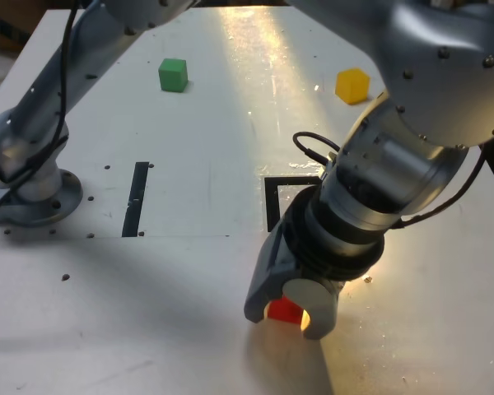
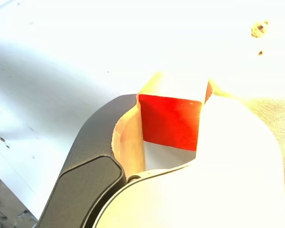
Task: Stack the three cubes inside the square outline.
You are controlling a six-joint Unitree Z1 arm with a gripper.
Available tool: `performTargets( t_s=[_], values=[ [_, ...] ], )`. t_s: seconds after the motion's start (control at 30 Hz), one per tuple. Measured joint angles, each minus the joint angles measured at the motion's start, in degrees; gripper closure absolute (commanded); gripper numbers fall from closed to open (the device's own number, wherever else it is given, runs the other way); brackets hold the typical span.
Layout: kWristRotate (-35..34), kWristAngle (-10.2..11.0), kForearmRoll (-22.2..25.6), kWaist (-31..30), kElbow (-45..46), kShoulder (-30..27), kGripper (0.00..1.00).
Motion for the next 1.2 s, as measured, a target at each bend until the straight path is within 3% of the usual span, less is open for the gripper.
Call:
performTargets(
  t_s=[0.23, 0.6, 1.2],
  values=[
    [1.1, 1.5, 0.8, 2.1, 1.8, -3.7, 0.70],
    [5.9, 3.7, 0.5, 12.2, 8.1, -9.4, 0.70],
    [14.0, 4.5, -1.0, 24.3, 8.9, -9.9, 0.70]
  ],
)
